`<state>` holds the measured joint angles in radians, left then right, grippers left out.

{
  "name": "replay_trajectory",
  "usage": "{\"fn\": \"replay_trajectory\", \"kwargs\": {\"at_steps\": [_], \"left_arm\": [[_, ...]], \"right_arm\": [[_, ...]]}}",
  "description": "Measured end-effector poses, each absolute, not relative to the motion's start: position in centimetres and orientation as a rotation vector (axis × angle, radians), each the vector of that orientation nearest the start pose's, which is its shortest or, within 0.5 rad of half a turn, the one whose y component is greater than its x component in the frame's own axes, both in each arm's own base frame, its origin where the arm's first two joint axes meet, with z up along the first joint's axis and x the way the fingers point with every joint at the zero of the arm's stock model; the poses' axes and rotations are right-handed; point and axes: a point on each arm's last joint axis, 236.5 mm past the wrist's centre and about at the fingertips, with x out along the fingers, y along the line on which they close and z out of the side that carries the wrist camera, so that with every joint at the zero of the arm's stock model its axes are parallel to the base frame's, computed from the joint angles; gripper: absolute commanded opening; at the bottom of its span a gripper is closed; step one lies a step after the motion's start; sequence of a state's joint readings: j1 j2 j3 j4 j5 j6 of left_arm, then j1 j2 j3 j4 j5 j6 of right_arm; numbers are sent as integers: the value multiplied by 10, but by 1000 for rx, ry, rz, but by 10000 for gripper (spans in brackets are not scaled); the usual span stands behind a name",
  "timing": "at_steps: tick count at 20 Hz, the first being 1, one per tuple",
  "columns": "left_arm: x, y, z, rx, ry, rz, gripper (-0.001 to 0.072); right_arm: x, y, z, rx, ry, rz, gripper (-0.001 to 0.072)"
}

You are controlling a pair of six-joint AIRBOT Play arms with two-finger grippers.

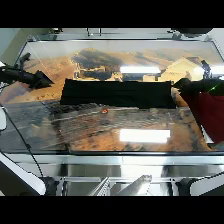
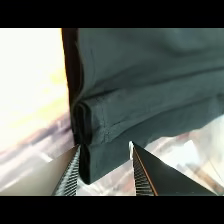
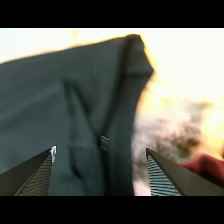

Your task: Fold the shirts.

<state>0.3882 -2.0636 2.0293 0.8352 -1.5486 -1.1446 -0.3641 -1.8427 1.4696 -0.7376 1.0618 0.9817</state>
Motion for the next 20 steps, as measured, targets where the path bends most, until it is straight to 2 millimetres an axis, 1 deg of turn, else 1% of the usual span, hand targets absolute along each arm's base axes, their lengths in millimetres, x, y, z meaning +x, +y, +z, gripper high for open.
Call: {"fn": "replay_trajectory", "kwargs": {"at_steps": [1, 2, 4, 6, 10, 11, 13, 14, 16, 17, 20], "left_arm": [[521, 44, -5, -493, 1211, -517, 98], [521, 44, 2, -485, 1198, -517, 10], [522, 39, 14, -467, 1181, -523, 16], [523, 30, 19, -450, 1174, -534, 17], [524, -1, 20, -413, 1187, -585, 16], [525, -11, 20, -403, 1192, -600, 16], [527, -32, 17, -382, 1197, -629, 15], [528, -45, 15, -371, 1200, -645, 15], [529, -70, 8, -352, 1212, -675, 12], [529, -85, 3, -340, 1219, -695, 5], [526, -139, -17, -297, 1250, -761, -2]], "right_arm": [[511, -32, -69, 547, 1087, 342, 638], [508, -31, -75, 541, 1108, 344, 638], [504, -27, -86, 539, 1143, 350, 638], [504, -21, -92, 561, 1157, 358, 637], [506, -5, -102, 611, 1171, 389, 635], [506, 0, -104, 615, 1178, 398, 563], [503, 9, -109, 616, 1199, 413, 161], [502, 14, -112, 614, 1210, 419, 82], [502, 18, -111, 599, 1216, 430, 20], [504, 20, -110, 599, 1212, 434, 20], [511, 21, -102, 594, 1191, 439, 20]]}}
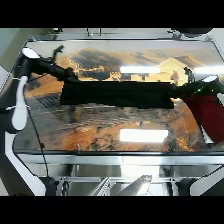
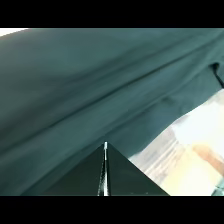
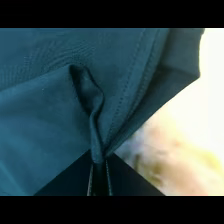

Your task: Fold the shirts.

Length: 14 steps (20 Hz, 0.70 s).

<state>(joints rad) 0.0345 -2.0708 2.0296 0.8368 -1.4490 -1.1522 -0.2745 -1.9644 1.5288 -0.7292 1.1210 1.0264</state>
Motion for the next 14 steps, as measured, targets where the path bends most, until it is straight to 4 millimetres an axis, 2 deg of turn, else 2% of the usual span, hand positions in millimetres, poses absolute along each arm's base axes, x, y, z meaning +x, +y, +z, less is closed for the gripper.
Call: {"fn": "replay_trajectory", "kwargs": {"at_steps": [4, 8, 11, 14], "left_arm": [[525, -219, -53, -228, 1263, -782, -2], [512, -292, -85, -125, 1253, -788, -2], [498, -331, -104, -61, 1253, -789, -3], [489, -363, -111, -40, 1228, -798, -2]], "right_arm": [[518, 28, -72, 613, 1169, 482, 19], [514, 37, -17, 600, 1153, 558, 19], [505, 44, 33, 560, 1133, 619, 19], [494, 49, 81, 515, 1110, 666, 19]]}}
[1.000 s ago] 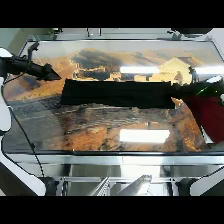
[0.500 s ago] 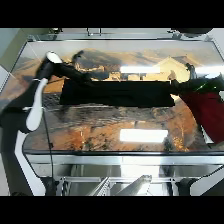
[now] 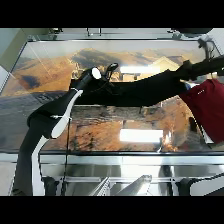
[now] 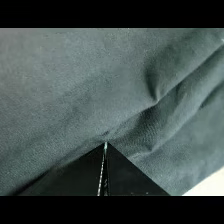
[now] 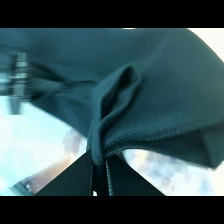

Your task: Fold the shirts.

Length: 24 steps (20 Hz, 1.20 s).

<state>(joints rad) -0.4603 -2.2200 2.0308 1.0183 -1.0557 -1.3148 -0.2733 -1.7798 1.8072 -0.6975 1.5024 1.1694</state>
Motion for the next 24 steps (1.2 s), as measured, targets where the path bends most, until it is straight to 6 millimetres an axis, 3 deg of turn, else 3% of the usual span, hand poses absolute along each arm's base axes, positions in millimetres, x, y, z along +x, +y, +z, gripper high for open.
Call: {"fn": "replay_trajectory", "kwargs": {"at_steps": [3, 5, 7, 9, 12, 15, 17, 20, 21, 23, 24], "left_arm": [[481, -385, -110, -20, 1203, -809, -2], [475, -388, -95, 2, 1195, -822, -2], [477, -385, -49, -7, 1146, -839, -2], [479, -360, 1, -8, 1115, -835, -2], [482, -303, 83, -28, 1051, -804, -1], [476, -243, 139, -60, 1017, -758, -1], [469, -211, 164, -81, 1008, -731, -1], [463, -178, 182, -101, 1001, -694, -1], [462, -172, 184, -106, 1004, -687, -1], [461, -163, 183, -112, 1019, -676, -1], [460, -161, 180, -114, 1030, -678, -1]], "right_arm": [[485, 54, 115, 487, 1091, 686, 19], [480, 61, 125, 484, 1094, 694, 20], [478, 76, 131, 481, 1103, 708, 19], [480, 105, 136, 466, 1095, 734, 19], [494, 180, 140, 430, 1022, 792, 20], [512, 274, 125, 421, 931, 831, 20], [516, 343, 105, 426, 871, 860, 20], [514, 438, 62, 464, 781, 895, 20], [511, 463, 48, 486, 761, 907, 76], [504, 505, 25, 553, 729, 933, 692], [500, 520, 22, 585, 710, 950, 703]]}}
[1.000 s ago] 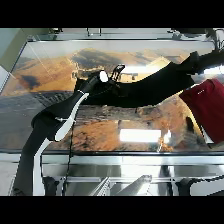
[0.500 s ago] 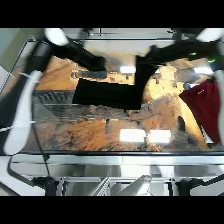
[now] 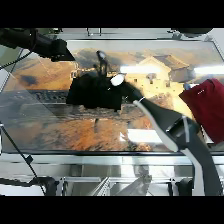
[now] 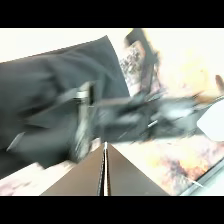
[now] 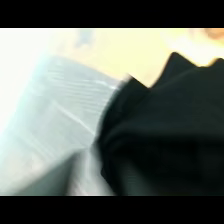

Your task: Fold the shirts.

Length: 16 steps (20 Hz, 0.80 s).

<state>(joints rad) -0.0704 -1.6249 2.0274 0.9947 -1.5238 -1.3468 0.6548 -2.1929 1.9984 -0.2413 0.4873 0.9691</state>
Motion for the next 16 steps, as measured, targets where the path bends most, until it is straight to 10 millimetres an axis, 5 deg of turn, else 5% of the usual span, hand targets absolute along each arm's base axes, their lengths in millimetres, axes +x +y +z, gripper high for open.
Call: {"fn": "replay_trajectory", "kwargs": {"at_steps": [1, 3, 4, 7, 9, 12, 16], "left_arm": [[458, -160, 176, -114, 1047, -680, -1], [457, -159, 171, -116, 1068, -681, 0], [456, -158, 171, -115, 1072, -681, -1], [454, -154, 175, -114, 1068, -679, -1], [452, -149, 181, -115, 1055, -672, 8], [445, -139, 185, -127, 1053, -651, 9], [420, -117, 161, -171, 1102, -605, 10]], "right_arm": [[496, 531, 21, 605, 689, 972, 683], [492, 540, 33, 625, 636, 1020, 129], [492, 540, 45, 629, 610, 1049, 42], [490, 520, 90, 610, 555, 1166, 19], [499, 489, 107, 591, 587, 1178, 19], [512, 425, 104, 540, 740, 1131, 18], [514, 331, 69, 541, 1013, 1018, 19]]}}
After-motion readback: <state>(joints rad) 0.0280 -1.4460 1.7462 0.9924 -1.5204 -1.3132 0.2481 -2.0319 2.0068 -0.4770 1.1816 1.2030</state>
